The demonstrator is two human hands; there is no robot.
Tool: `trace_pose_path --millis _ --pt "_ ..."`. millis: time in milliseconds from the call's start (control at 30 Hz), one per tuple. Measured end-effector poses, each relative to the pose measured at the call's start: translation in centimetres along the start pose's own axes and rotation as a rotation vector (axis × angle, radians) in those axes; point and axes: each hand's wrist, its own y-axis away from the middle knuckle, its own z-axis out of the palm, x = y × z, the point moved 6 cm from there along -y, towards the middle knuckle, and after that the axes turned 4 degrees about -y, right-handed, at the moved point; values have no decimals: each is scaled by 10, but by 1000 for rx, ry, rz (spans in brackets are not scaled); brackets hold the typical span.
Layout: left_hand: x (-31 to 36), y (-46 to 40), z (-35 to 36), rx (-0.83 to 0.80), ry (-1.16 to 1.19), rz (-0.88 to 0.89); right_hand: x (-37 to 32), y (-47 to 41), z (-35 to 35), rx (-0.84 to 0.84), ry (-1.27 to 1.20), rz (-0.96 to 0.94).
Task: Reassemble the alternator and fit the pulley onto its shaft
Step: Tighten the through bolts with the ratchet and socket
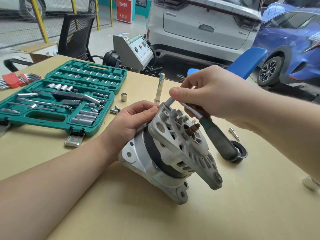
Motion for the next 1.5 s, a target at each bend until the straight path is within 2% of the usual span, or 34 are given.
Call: trace_pose_path --millis 133,267,400,500,600,700,833,933,1067,1233,1333,1400,1433,1500 --pt "3 1 2 5 -21 21 -9 10 -2 -74 232 -170" --pt "3 2 2 6 -36 16 -12 12 -7 -156 286 -255" --pt "3 1 1 10 -67 23 -16 6 -10 -141 372 -340" --pt "4 2 2 -12 -77 40 -9 4 -8 -125 210 -238" --pt "3 2 1 -13 -78 44 2 3 2 -100 -153 -52" --pt "2 3 1 -18 -84 41 5 4 6 -81 -234 51" --pt "7 3 0 -37 -91 43 -2 8 -3 -60 -46 8" --pt "19 -2 7 -47 -234 50 -5 11 -5 -20 109 -52" --pt "32 -12 17 -31 -374 78 -5 9 -5 1 81 -79" --pt "32 -13 20 -30 -264 40 -9 7 -7 -49 265 -260" --pt "30 -12 20 -18 -270 42 -17 7 -8 -67 370 -498" --pt "29 -10 20 -18 -281 53 -20 7 -9 -74 377 -587" --pt "29 -8 19 -8 -288 63 -19 5 -9 -80 364 -575" --pt "28 -7 18 14 -307 87 -14 2 -10 -91 324 -438"
